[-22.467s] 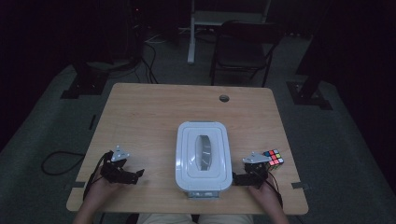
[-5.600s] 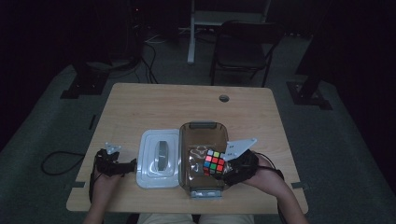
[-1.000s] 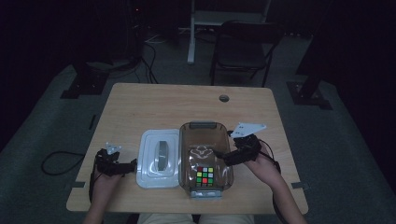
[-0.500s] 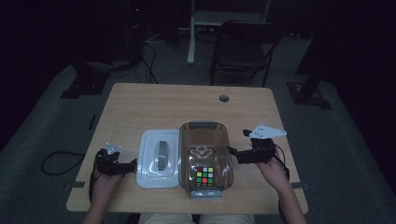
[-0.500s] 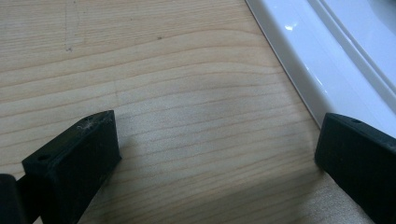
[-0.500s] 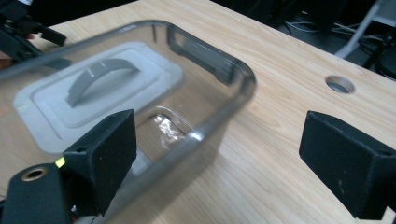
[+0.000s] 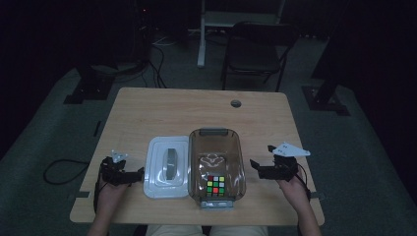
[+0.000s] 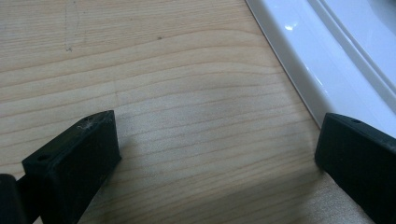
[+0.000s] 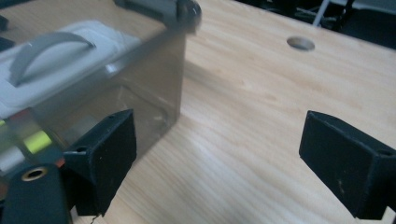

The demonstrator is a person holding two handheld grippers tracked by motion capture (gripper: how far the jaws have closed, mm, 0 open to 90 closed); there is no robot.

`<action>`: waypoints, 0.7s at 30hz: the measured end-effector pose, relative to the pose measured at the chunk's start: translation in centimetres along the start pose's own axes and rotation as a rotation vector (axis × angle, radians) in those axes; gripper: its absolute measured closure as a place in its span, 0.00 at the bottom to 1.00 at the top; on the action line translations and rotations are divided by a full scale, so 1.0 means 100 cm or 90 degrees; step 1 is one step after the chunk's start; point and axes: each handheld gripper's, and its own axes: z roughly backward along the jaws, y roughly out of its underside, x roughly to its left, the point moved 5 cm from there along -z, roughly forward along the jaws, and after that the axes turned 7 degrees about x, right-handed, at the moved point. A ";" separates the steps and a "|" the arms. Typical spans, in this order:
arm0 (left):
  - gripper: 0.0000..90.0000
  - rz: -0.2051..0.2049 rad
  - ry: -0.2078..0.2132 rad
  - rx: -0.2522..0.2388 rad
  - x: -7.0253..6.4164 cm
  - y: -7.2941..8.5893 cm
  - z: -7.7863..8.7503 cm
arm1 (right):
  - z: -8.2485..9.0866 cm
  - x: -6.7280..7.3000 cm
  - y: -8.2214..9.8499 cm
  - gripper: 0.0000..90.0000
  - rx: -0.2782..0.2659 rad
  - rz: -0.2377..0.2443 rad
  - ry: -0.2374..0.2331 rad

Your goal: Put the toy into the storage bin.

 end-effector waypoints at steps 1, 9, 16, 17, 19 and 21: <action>0.01 0.000 0.000 0.000 0.000 0.000 0.000 | -0.001 -0.001 0.004 0.12 0.002 -0.004 0.004; 0.01 0.000 0.000 0.000 0.000 0.000 0.000 | -0.016 -0.010 0.036 0.15 0.018 -0.057 0.021; 0.01 0.000 0.000 0.000 0.000 0.000 0.000 | -0.032 -0.015 0.061 0.14 0.061 -0.064 0.060; 0.01 0.000 0.001 0.000 0.000 0.000 0.000 | -0.034 -0.016 0.062 0.14 0.063 -0.065 0.061; 0.01 0.000 0.001 0.000 0.000 0.000 0.000 | -0.035 -0.018 0.066 0.14 0.064 -0.075 0.066; 0.01 0.000 0.001 0.000 0.000 0.000 0.000 | -0.037 -0.020 0.069 0.14 0.061 -0.086 0.067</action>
